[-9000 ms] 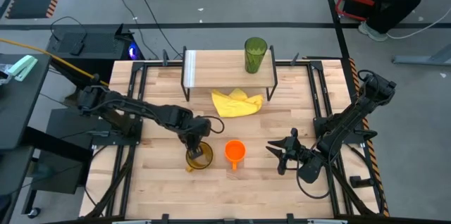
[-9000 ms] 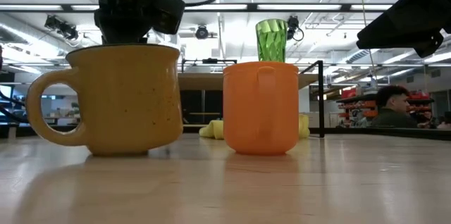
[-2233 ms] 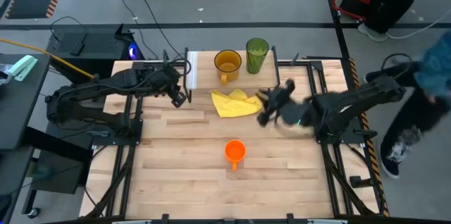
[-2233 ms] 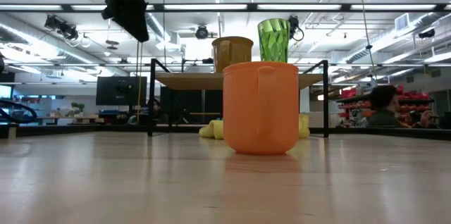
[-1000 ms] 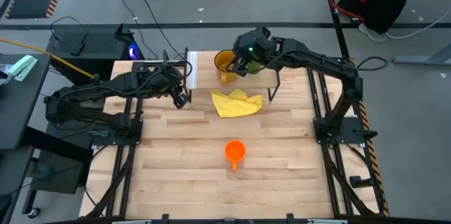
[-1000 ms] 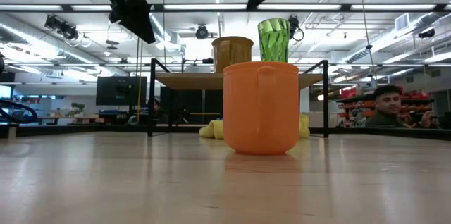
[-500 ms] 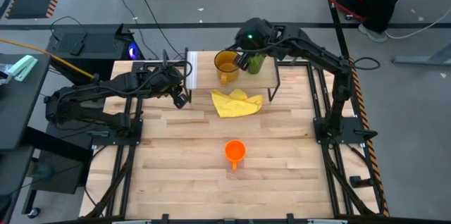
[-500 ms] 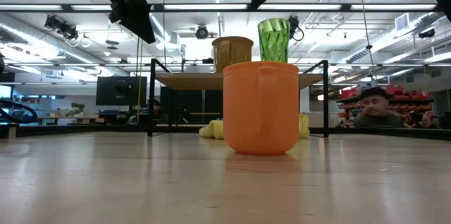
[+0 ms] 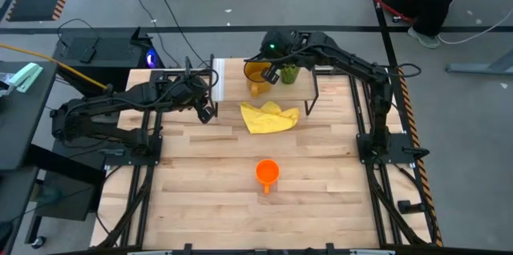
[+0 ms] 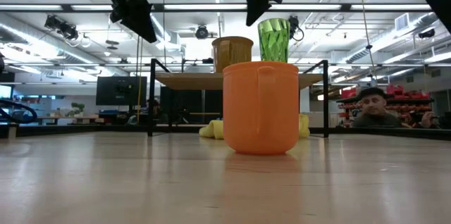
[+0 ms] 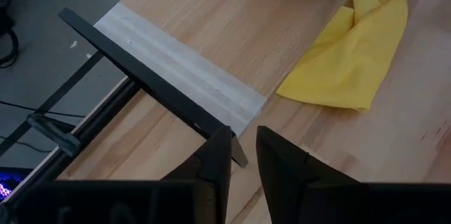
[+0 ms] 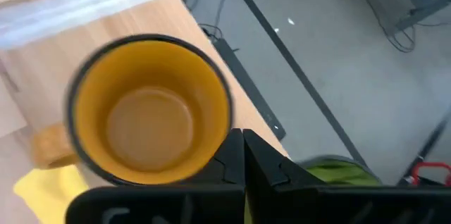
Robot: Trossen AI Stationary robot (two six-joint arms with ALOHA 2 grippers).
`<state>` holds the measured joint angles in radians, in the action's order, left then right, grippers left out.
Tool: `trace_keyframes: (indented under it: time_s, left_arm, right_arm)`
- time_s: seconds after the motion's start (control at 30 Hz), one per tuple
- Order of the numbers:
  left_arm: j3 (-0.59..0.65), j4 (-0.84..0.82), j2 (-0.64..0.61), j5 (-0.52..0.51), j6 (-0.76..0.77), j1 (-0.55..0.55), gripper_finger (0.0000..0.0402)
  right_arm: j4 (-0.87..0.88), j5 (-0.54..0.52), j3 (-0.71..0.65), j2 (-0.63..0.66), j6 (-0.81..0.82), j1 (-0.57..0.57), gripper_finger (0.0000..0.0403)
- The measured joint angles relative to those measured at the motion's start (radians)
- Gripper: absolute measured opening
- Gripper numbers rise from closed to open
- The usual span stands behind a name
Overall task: Stack small to large cups/mugs on shelf
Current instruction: Adjust the green cup and yellow mug
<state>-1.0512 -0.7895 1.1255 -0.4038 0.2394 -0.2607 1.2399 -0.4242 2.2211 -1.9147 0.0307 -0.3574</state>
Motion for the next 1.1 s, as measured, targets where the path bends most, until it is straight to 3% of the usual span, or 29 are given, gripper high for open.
trace_keyframes:
  time_s: [0.7, 1.1]
  left_arm:
    - [0.000, 0.000, 0.000, 0.000, 0.004, 0.000, 0.0074]
    - [0.000, 0.035, 0.000, 0.000, 0.011, 0.000, 0.0074]
  right_arm:
    - [0.107, -0.050, 0.000, 0.005, 0.029, -0.006, 0.0000]
    - [0.056, 0.012, 0.001, 0.056, 0.029, 0.101, 0.0000]
